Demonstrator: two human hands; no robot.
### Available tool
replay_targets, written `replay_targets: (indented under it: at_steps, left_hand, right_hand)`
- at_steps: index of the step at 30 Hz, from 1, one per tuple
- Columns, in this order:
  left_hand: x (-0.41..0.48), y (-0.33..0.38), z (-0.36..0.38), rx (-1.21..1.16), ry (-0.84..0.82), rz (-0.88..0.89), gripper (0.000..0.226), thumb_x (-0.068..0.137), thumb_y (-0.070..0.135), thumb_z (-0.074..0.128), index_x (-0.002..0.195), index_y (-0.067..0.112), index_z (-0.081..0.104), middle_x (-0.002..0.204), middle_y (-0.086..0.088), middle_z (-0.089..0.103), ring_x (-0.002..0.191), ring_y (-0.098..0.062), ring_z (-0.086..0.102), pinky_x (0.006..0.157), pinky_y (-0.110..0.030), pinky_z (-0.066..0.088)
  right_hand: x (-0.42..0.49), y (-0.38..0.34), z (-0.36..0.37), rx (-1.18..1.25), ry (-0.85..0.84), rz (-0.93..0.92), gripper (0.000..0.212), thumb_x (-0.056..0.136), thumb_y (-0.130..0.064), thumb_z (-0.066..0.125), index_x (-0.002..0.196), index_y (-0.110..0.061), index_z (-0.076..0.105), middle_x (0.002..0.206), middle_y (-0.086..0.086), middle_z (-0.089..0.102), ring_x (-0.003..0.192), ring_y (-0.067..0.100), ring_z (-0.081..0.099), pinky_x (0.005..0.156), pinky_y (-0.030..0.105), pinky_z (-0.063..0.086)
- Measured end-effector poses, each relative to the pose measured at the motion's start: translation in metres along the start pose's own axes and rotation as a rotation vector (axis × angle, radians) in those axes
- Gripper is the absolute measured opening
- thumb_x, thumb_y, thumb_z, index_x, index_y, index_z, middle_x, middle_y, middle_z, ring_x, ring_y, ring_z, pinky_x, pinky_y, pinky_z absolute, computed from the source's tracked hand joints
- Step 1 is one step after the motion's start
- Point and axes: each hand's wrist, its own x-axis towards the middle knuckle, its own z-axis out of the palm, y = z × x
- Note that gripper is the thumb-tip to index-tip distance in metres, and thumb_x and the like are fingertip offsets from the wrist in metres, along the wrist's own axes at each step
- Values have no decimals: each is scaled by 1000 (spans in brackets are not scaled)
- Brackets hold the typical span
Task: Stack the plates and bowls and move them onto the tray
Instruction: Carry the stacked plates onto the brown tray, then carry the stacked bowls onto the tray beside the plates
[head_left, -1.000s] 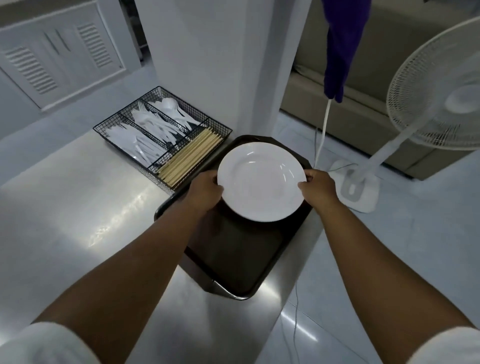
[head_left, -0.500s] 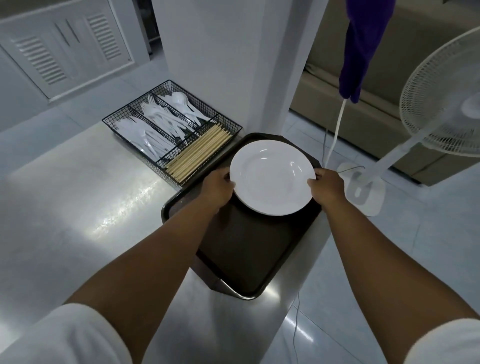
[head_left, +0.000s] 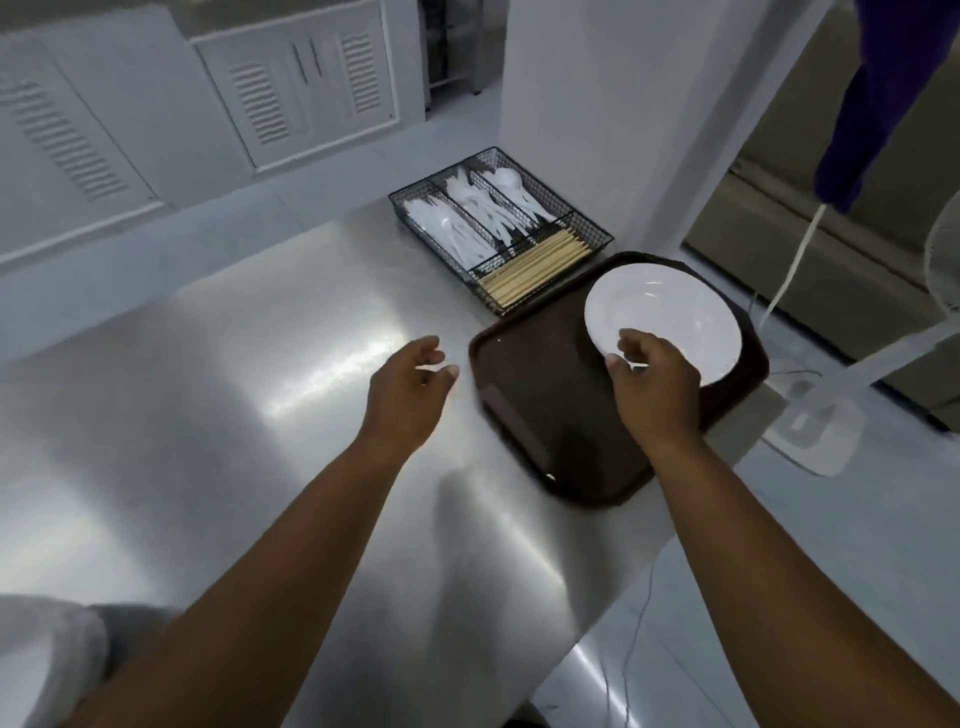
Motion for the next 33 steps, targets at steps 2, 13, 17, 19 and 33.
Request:
replay_targets:
  at_steps: [2, 13, 17, 19, 33]
  left_hand:
    - [-36, -20, -55, 5, 107, 3, 38, 86, 21, 69, 123, 20, 61, 110, 4, 68, 73, 4, 63, 71, -15, 49]
    - [-222, -131, -302, 239, 750, -145, 38, 86, 20, 66, 123, 15, 61, 125, -4, 63, 114, -20, 59, 100, -35, 47]
    - [-244, -174, -338, 182, 750, -342, 51, 88, 27, 64, 135, 15, 50, 139, -8, 51, 125, -24, 52, 107, -40, 41]
    - [-247, -188, -344, 90, 695, -439, 55, 88, 30, 64, 138, 15, 46, 142, -8, 50, 124, -24, 53, 106, -39, 42]
    - [-245, -206, -337, -290, 603, -440, 27, 92, 19, 52, 117, 27, 61, 113, 5, 64, 104, -19, 62, 94, -42, 55]
  right_hand:
    - [-43, -33, 26, 80, -116, -12, 33, 89, -16, 65, 122, -11, 65, 117, 5, 68, 104, 15, 63, 90, 23, 45]
    - [-271, -185, 177, 114, -750, -261, 39, 90, -22, 65, 129, -15, 60, 117, 1, 65, 96, 10, 60, 87, 20, 44]
    - [-306, -216, 213, 51, -877, -244, 52, 93, -33, 61, 140, -16, 48, 135, 2, 56, 106, 15, 60, 96, 26, 44]
    - [-317, -227, 228, 35, -923, -201, 57, 93, -37, 59, 144, -17, 43, 141, 3, 53, 114, 19, 59, 105, 34, 42]
    - [-333, -230, 266, 119, -985, -74, 31, 85, -27, 50, 112, -23, 65, 106, -2, 68, 99, 24, 65, 91, 48, 55]
